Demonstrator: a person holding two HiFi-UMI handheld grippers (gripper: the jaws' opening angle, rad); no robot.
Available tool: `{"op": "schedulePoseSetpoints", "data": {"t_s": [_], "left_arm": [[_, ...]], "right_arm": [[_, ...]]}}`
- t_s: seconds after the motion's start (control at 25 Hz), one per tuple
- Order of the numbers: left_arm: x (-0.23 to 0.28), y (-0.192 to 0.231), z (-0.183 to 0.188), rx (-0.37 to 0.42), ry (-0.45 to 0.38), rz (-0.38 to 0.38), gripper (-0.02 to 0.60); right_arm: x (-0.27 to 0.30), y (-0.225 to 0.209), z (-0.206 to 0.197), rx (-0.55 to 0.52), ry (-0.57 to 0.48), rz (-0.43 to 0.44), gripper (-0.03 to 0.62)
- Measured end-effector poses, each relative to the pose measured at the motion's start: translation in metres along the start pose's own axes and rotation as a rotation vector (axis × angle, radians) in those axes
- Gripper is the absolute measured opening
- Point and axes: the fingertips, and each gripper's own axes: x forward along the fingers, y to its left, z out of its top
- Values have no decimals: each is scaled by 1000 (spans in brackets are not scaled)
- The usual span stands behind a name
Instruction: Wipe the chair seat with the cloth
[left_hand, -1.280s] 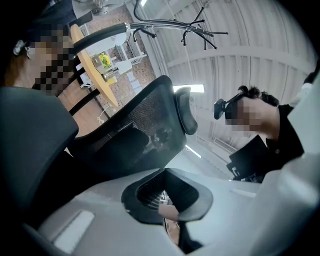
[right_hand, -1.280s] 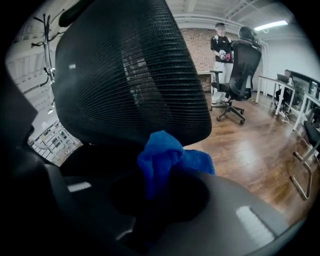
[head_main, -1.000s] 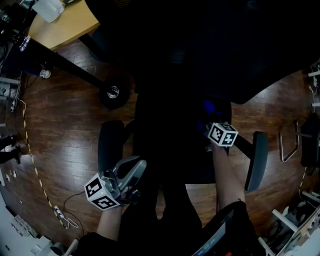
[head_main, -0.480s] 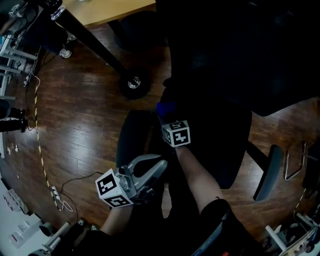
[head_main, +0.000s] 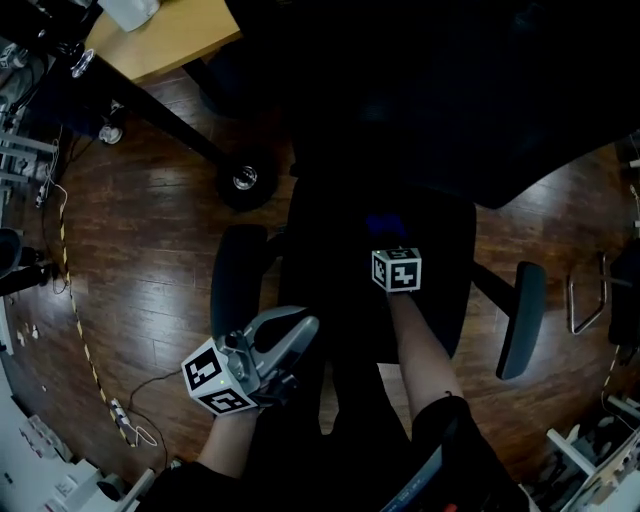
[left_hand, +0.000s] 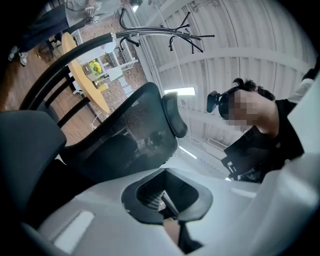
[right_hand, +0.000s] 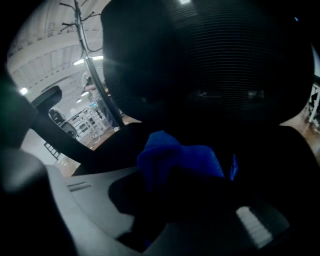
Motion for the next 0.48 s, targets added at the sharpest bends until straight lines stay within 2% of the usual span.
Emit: {"op": "schedulePoseSetpoints", "data": {"t_s": [0.16, 0.32, 0.48], "left_arm": [[13, -8, -12, -4, 49, -33, 2], [29, -16, -24, -15, 93, -62, 2], [43, -20, -36, -21, 109, -71, 2]], "right_arm": [[-55, -86, -15, 56, -3, -144, 61], [-116, -155, -27, 130, -29, -269, 61], [-135, -184, -34, 172, -63, -300, 60]]}}
